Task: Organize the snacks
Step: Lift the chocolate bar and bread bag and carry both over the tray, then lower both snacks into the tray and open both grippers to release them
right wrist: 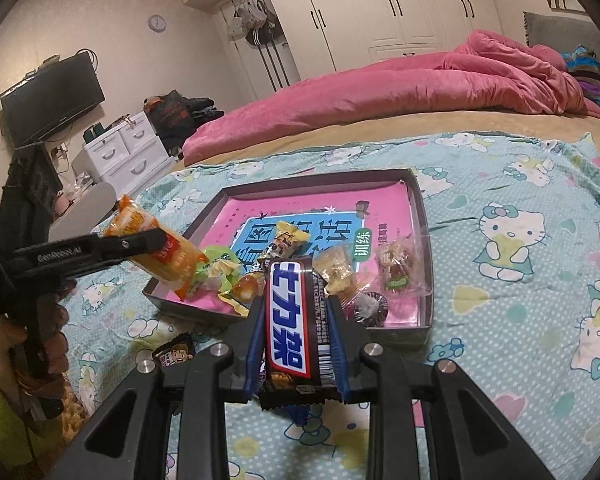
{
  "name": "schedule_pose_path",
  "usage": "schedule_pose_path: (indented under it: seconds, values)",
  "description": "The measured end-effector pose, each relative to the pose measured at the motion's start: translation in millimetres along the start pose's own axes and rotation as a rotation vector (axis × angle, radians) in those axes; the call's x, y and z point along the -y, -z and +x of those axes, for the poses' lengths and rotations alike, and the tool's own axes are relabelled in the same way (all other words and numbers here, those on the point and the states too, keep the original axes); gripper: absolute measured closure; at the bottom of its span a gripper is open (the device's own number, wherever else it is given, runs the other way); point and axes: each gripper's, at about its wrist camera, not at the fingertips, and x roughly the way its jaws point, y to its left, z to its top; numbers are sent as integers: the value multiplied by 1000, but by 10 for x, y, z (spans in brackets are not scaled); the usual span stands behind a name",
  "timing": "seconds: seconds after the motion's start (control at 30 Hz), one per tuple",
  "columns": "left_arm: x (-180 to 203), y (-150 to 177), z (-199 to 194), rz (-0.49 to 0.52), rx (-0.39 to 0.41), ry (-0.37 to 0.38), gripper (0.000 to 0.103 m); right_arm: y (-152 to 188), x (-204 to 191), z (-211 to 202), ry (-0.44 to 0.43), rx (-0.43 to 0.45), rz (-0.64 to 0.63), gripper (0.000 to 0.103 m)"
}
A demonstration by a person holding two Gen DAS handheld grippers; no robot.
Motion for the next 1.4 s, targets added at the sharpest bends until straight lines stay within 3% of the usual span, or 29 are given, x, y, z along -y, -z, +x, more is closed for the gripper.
schedule_pose_path:
  seconds: [0.67, 1.4]
  values:
    - [-121, 47, 203, -30, -24, 0, 77, -127, -128, 197, 2, -14, -15, 74]
    - [-467, -27, 308, -99, -6, -90, 77, -220, -159, 288, 18, -28, -16, 73]
